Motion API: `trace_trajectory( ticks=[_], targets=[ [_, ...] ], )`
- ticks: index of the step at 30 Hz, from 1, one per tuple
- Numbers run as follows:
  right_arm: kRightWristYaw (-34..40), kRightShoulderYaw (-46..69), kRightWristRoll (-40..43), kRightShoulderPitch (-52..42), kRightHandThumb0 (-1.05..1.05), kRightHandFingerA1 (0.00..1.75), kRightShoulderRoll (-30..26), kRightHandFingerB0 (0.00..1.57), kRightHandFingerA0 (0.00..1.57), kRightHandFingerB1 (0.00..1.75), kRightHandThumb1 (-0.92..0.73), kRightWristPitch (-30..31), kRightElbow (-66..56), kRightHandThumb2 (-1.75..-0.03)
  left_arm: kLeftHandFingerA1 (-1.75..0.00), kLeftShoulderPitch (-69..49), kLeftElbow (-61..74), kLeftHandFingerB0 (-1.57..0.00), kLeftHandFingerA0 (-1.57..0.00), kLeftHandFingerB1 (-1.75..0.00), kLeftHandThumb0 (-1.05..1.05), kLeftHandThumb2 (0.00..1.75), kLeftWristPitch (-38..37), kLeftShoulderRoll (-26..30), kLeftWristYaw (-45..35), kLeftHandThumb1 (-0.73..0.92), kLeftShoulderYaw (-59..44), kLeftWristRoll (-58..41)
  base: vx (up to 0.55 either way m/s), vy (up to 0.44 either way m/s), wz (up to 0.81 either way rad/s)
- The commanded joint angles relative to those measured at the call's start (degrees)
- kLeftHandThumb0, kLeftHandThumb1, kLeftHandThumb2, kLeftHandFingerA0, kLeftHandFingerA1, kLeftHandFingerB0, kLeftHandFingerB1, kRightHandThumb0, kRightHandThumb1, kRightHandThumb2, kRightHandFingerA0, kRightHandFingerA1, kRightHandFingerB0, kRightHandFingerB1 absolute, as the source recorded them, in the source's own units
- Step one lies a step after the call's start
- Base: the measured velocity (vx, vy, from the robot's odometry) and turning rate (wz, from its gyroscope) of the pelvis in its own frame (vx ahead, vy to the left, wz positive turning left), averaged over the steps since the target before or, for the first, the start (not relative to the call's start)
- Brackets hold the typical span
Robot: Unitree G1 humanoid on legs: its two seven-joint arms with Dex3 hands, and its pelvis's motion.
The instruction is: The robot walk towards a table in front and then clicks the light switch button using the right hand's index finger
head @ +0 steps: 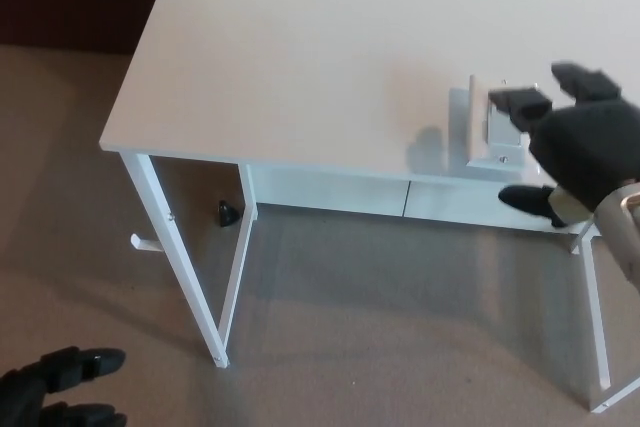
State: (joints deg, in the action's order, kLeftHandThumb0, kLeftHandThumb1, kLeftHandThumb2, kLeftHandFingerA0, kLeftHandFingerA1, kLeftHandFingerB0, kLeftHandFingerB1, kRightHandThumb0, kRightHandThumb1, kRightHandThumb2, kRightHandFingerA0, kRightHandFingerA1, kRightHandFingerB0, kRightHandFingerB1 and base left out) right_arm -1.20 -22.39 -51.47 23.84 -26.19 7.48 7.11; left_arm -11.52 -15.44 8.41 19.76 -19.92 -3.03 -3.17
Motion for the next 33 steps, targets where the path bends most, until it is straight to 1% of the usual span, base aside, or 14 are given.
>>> trace_trajectory(
  ticks=[1,2,3,4,5,7,9,12,18,22,28,29,30,33],
  targets=[
    [-4.34,7.84,5.74,-8.08,-0.72,0.08,-3.33,0.14,0.0,0.26,-0.73,-0.52,-16.58,-0.66,-0.42,0.26,-1.05,-0.41,-0.48,-0.39,-0.21,0.58,-0.56,0.84,0.45,0.61,-0.11,1.12,0.0,0.0,0.0],
    [-4.04,10.16,7.49,-12.34,-0.81,0.09,-3.5,0.16,0.0,0.32,-0.6,-1.12,-20.86,-0.92,-0.42,0.13,-1.15,-0.4,-0.47,-0.39,-0.21,0.58,-0.72,1.08,0.32,0.61,-0.11,1.21,0.0,0.0,0.0],
    [-3.26,12.11,8.95,-16.49,-0.81,0.1,-3.77,0.14,0.0,0.32,-0.6,-2.24,-23.93,-0.92,-0.42,0.06,-1.24,-0.4,-0.46,-0.39,-0.21,0.58,-0.82,1.11,0.08,0.61,-0.09,1.1,0.0,0.0,0.0],
    [-3.06,13.52,9.55,-19.77,-0.72,0.13,-4.06,0.15,0.0,0.26,-0.73,-2.85,-26.26,-0.62,-0.42,0.38,-1.62,-0.4,-0.46,-0.39,-0.21,0.58,-0.91,1.12,0.02,0.61,-0.07,1.08,0.0,0.0,0.0],
    [-2.73,15.05,9.81,-24.49,-0.81,0.12,-4.06,0.14,0.0,0.32,-0.61,-3.24,-29.12,-0.94,-0.42,0.51,-2.12,-0.4,-0.44,-0.39,-0.2,0.58,-1.14,1.12,-0.32,0.61,-0.27,0.72,0.0,0.0,0.0],
    [-2.08,16.78,10.55,-29.3,-0.83,0.14,-3.82,0.14,0.0,0.33,-0.64,-4.42,-31.4,-0.96,-0.42,0.86,-2.96,-0.4,-0.44,-0.39,-0.2,0.58,-1.5,1.11,-0.44,0.61,-0.47,0.51,0.0,0.0,0.0],
    [0.58,19.76,14.2,-40.78,-0.72,0.25,-2.16,0.13,0.0,0.38,-0.59,-8.26,-34.68,-0.92,-0.43,0.78,-3.04,-0.41,-0.47,-0.39,-0.2,0.58,-1.39,0.91,0.08,0.61,-0.31,0.82,0.0,0.0,0.0],
    [2.34,19.27,16.14,-48.32,-0.68,0.27,-1.34,0.13,0.0,0.41,-0.61,-11.78,-31.67,-0.93,-0.43,0.7,-3.59,-0.4,-0.46,-0.39,-0.2,0.58,-1.36,0.26,0.51,0.6,-0.21,0.77,0.0,0.0,0.0],
    [2.94,13.3,11.22,-49.28,-0.68,0.29,-1.52,0.12,0.01,0.4,-0.61,-11.4,-18.73,-0.92,-0.42,-0.56,-3.37,-0.4,-0.45,-0.39,-0.19,0.58,-1.56,-0.24,0.36,0.61,-0.12,0.5,0.0,0.0,0.0],
    [2.55,13.12,14.15,-47.21,-0.68,0.32,-0.49,0.11,0.02,0.39,-0.62,-13.78,-11.34,-0.92,-0.42,-1.6,-3.48,-0.39,-0.45,-0.39,-0.21,0.58,-2.57,-0.52,0.83,0.61,0.51,1.24,0.0,0.0,0.0],
    [1.49,13.66,16.04,-45.3,-0.68,0.34,-0.15,0.1,0.02,0.39,-0.62,-14.75,-8.64,-0.93,-0.42,-0.49,-3.87,-0.4,-0.46,-0.39,-0.22,0.58,-2.75,-0.23,0.72,0.61,0.31,1.18,0.0,0.0,0.0],
    [-0.95,14.53,19.29,-45.73,-0.67,0.3,0.57,0.09,0.02,0.36,-0.61,-13.8,-8.72,-0.93,-0.43,-0.29,-4.36,-0.39,-0.46,-0.39,-0.21,0.58,-3.09,-0.34,0.52,0.61,0.36,1.08,0.0,0.0,0.0],
    [-2.36,15.17,21.59,-45.69,-0.61,0.22,1.28,0.15,0.08,0.27,-0.76,-13.14,-8.45,-0.66,-0.43,-0.32,-4.31,-0.39,-0.45,-0.39,-0.2,0.58,-3.1,-0.38,0.53,0.62,0.28,1.0,0.0,0.0,0.0],
    [-5.16,16.25,24.69,-45.8,-0.61,0.24,1.81,0.14,0.08,0.28,-0.78,-12.17,-8.16,-0.67,-0.42,-0.7,-4.26,-0.4,-0.45,-0.39,-0.19,0.58,-3.3,-0.42,0.47,0.62,0.27,0.94,0.0,0.0,0.0]
  ],
)
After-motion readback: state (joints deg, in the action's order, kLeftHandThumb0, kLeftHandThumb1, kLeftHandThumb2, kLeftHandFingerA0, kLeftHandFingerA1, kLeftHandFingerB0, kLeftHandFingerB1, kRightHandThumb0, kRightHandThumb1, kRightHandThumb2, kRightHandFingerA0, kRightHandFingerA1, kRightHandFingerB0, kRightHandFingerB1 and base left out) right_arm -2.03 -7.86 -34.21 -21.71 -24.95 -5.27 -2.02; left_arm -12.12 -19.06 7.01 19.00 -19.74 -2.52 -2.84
